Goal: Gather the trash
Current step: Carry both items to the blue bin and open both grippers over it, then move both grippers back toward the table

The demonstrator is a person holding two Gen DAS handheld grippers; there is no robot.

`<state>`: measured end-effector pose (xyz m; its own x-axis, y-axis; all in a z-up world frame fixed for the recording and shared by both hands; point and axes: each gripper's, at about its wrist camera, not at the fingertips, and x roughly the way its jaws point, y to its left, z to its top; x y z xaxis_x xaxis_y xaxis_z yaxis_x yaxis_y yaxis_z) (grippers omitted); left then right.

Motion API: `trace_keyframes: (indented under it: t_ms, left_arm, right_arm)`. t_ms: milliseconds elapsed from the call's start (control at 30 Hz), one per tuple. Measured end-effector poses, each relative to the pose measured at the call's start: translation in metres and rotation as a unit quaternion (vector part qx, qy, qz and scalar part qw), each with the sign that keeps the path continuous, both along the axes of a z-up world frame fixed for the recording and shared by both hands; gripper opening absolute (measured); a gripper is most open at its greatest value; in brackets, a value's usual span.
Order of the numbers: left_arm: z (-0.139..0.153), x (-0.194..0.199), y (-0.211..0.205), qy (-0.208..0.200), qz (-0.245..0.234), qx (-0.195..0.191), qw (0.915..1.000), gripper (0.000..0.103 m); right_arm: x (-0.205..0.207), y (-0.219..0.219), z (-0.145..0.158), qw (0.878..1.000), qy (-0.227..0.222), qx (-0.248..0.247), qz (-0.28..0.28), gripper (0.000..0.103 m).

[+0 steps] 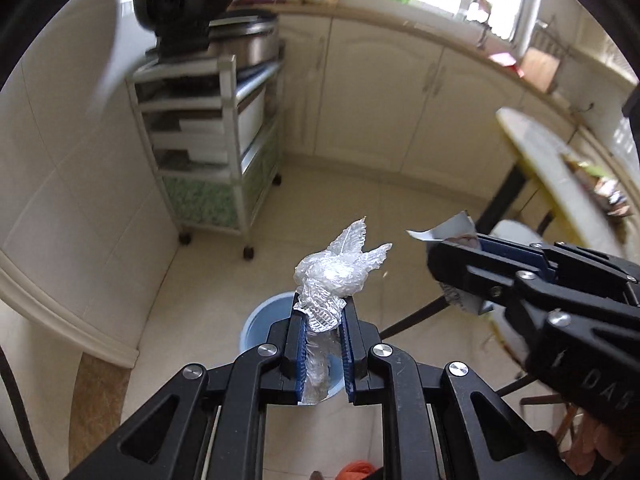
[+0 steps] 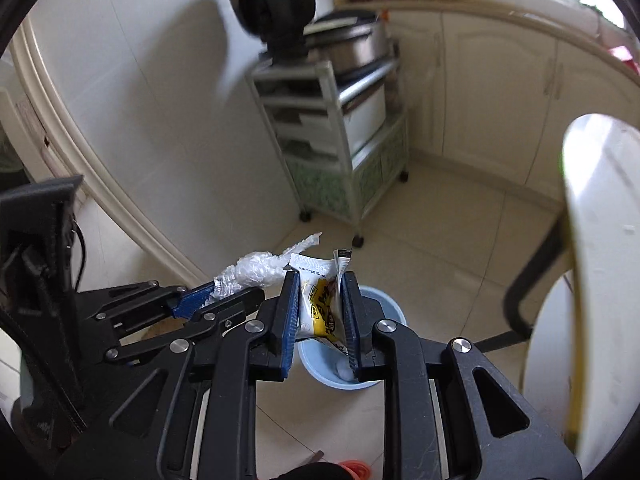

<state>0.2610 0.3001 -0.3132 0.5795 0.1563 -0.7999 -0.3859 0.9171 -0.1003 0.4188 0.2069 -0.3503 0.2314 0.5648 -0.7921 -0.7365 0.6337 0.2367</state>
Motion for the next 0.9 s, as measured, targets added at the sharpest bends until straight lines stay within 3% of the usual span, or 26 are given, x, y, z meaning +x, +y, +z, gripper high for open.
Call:
trace_keyframes:
  t_ms: [167,233,300,467,500,600,767,900]
  left_arm:
    - [-0.024,0.003,0.009,0.026,0.018,-0.007,0.9995,0.022]
    - [-0.029,0.008,0.011,0.036,0.025,-0.001,0.999,0.053]
    - [-0.029,0.018,0.012,0.041,0.03,0.008,0.9987,0.068]
    - [-0.028,0.016,0.012,0.056,0.054,0.017,0.9968,0.078]
    - [-0.027,0.032,0.01,0.059,0.056,0.018,0.9965,0.078]
    - [-0.024,0.039,0.011,0.061,0.072,0.03,0.9951,0.08]
    - [-0.011,0.028,0.011,0.051,0.092,0.035,0.9938,0.081]
    - [0.012,0.014,0.004,0.028,0.098,0.052,0.9934,0.082]
  right_arm:
    - [0.016,0.021,-0.034,1.0,0.012,-0.019,0.007,0.02]
    - [0.023,0.027,-0.046,1.0,0.02,-0.021,0.006,0.02]
    - [0.029,0.032,-0.057,0.999,0.029,-0.025,0.006,0.02]
    - [0.033,0.035,-0.073,0.999,0.05,-0.017,0.008,0.021]
    - [0.035,0.037,-0.075,0.998,0.055,-0.016,0.009,0.022]
    - [0.035,0.042,-0.078,0.998,0.055,-0.01,0.014,0.029]
    - [0.028,0.048,-0.068,0.999,0.032,-0.005,0.003,0.055]
    - [0.02,0.042,-0.04,1.0,0.004,0.017,-0.011,0.077]
